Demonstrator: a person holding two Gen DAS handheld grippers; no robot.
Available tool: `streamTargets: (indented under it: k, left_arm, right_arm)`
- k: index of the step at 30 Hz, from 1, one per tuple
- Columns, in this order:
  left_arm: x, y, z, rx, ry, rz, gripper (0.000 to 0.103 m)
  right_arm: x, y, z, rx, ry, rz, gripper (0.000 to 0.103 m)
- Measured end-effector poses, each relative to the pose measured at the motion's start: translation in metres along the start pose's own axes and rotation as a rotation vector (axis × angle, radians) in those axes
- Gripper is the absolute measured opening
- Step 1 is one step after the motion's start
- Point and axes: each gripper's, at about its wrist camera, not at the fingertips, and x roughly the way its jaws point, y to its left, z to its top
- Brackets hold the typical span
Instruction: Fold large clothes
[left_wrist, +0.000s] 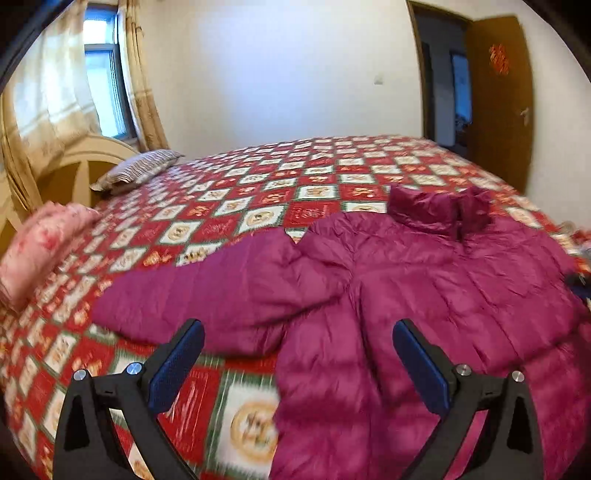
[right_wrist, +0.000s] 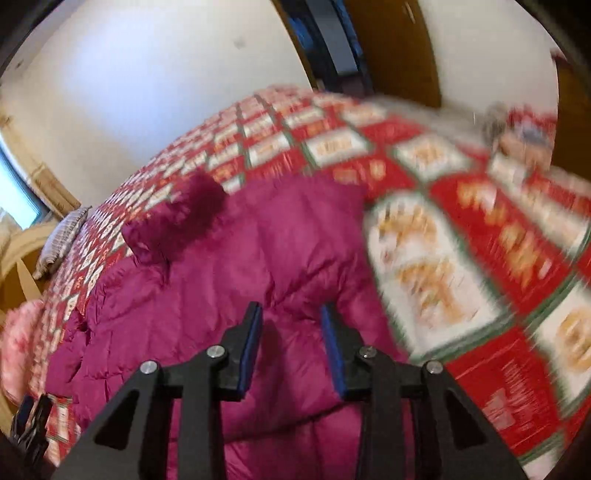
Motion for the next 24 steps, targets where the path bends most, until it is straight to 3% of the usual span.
streamTargets:
  k: [4,7,11,13,15,18,20,22,24]
  left_arm:
    - [0.04,-0.02,0.008,-0.005,0.069,0.043,0.102]
    - [0.069,-0.035,-0.008,0.029,0.156,0.089,0.102]
    - [0.083,-0.036,-0.02,0.017,0.213,0.06,0.102]
    - [0.082,-0.031,-0.02,-0.009,0.214,0.029,0.102]
    - [0.075,-0.018,-0.017,-0.046,0.207,-0.006,0.102]
    - [0.056,0.01,-0.011,-0.124,0.16,0.001,0.102]
    - [0.047,0.041,-0.007,-0.182,0.13,0.03,0.102]
    - [0.041,0.074,-0.001,-0.243,0.106,0.076,0.102]
    - [0.036,0.115,0.002,-0.321,0.064,0.168,0.102]
  right_arm:
    - [0.009,0.002,-0.012,-0.029,0.009,-0.026,0.036]
    - [0.008,0.003,-0.016,-0.079,0.022,-0.041,0.036]
    - [0.006,-0.001,-0.01,-0.077,0.062,-0.046,0.036]
    - [-0.001,0.006,-0.009,-0.083,0.044,-0.078,0.042]
    - [-0.014,0.021,-0.012,-0.107,-0.016,-0.055,0.043]
    - [-0.023,0.049,-0.025,-0.17,-0.052,-0.008,0.056]
    - [-0.018,0.061,-0.036,-0.206,-0.034,0.026,0.059]
    - [-0.004,0.066,-0.045,-0.238,0.006,0.009,0.064]
    - [0.015,0.066,-0.054,-0.25,0.061,-0.036,0.064]
